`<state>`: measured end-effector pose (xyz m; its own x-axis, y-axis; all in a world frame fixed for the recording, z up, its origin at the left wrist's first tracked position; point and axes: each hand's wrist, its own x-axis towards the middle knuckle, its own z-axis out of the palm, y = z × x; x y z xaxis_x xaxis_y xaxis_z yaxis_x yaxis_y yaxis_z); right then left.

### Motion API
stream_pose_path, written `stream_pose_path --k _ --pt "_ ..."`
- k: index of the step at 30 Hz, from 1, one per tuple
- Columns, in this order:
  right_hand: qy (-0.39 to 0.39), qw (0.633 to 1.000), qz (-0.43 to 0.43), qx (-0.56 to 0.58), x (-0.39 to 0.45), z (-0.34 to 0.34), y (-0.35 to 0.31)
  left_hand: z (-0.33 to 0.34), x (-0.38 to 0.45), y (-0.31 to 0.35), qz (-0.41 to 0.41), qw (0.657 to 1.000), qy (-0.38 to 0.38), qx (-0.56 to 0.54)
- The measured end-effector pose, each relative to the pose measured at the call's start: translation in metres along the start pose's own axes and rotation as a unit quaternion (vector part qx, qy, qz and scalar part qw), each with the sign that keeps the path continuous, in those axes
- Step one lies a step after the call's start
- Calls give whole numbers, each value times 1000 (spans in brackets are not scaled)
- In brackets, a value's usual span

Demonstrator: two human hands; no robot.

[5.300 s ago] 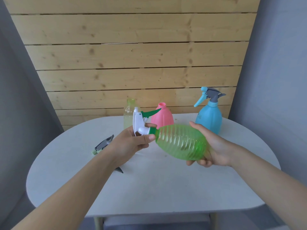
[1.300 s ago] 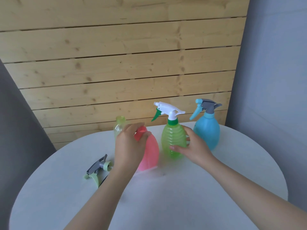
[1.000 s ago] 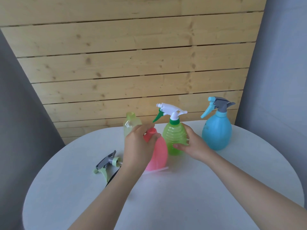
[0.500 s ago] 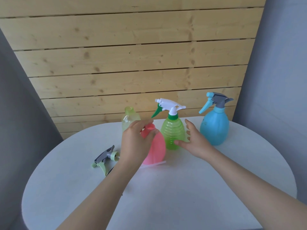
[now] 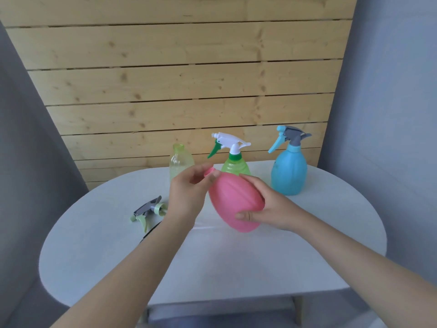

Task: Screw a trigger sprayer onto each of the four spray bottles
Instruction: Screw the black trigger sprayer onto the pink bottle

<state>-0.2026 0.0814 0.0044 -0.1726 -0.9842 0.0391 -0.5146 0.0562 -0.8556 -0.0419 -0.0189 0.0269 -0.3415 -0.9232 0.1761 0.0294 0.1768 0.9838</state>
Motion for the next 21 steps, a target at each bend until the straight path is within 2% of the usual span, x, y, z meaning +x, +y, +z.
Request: stream_pose_path --k 3,6,9,13,17,19,21 --pt "-2 1000 0 -21 -4 0 0 -3 -9 -3 -28 998 -43 -26" --pt "9 999 -1 -36 -7 -1 3 -17 -10 -10 -12 993 -75 86" --pt "25 994 9 -102 -10 -4 6 -41 -10 -21 -31 977 -38 208" --pt "17 985 16 -170 -11 -3 9 -72 -6 -37 -76 939 -25 334" --pt "9 975 14 -224 -8 5 10 -94 -4 -51 -129 868 -66 476" --pt "0 973 12 -232 -6 8 9 -98 -6 -56 -139 861 -91 481" --pt "-11 971 10 -238 -3 10 9 -102 -7 -60 -138 872 -105 458"
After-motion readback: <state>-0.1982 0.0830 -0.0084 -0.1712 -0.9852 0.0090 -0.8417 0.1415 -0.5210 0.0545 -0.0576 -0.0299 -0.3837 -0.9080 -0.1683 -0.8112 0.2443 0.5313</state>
